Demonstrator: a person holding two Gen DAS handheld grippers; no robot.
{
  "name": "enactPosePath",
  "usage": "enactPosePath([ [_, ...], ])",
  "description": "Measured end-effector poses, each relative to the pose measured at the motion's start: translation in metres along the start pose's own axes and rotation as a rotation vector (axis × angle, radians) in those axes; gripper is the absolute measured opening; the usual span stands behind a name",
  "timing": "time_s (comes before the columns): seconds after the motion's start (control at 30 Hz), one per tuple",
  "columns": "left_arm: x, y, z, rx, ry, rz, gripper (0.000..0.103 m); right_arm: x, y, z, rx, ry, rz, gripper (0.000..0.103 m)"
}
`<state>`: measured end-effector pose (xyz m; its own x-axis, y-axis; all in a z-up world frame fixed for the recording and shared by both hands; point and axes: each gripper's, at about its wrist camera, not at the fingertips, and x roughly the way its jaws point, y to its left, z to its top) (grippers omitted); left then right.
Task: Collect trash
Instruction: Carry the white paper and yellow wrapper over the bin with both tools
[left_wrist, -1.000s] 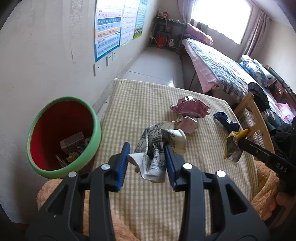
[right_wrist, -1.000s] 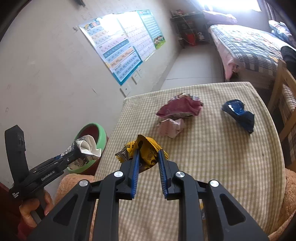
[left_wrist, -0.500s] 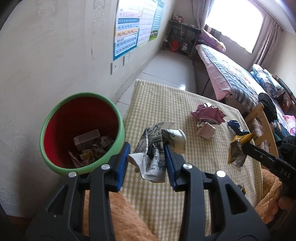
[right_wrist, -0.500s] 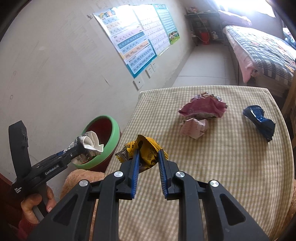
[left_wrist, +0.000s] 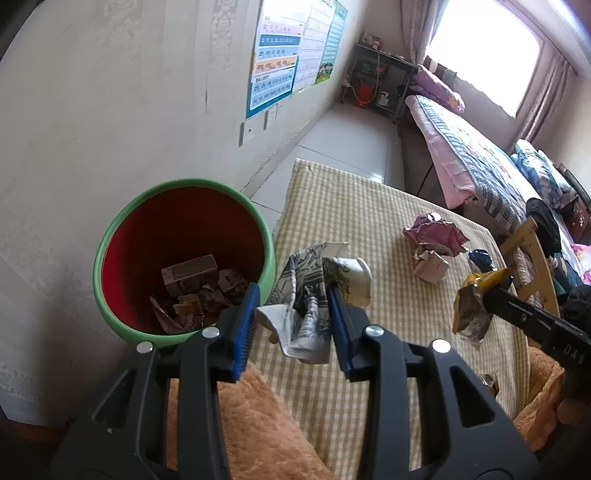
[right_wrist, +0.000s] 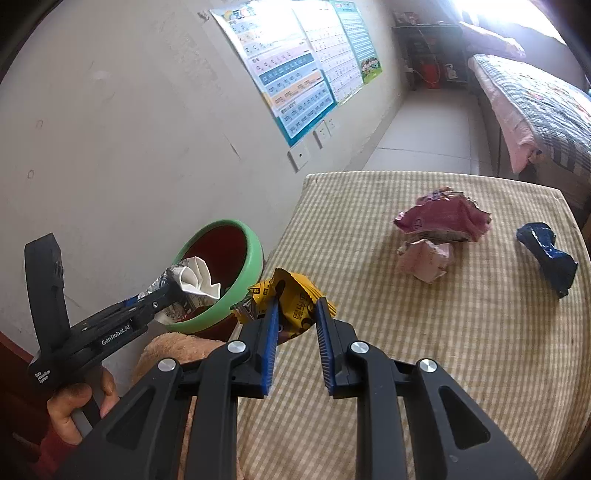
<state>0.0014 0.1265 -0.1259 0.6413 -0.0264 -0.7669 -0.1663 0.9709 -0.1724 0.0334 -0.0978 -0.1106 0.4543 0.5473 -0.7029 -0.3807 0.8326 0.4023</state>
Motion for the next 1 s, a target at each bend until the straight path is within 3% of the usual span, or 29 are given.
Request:
enactPosePath([
  [1.0,0.006,0.083,0.017,-0.102,-0.037,0.122,0.035,0.069,0.073,0.016,-0.133,0.107,0.076,0.021],
])
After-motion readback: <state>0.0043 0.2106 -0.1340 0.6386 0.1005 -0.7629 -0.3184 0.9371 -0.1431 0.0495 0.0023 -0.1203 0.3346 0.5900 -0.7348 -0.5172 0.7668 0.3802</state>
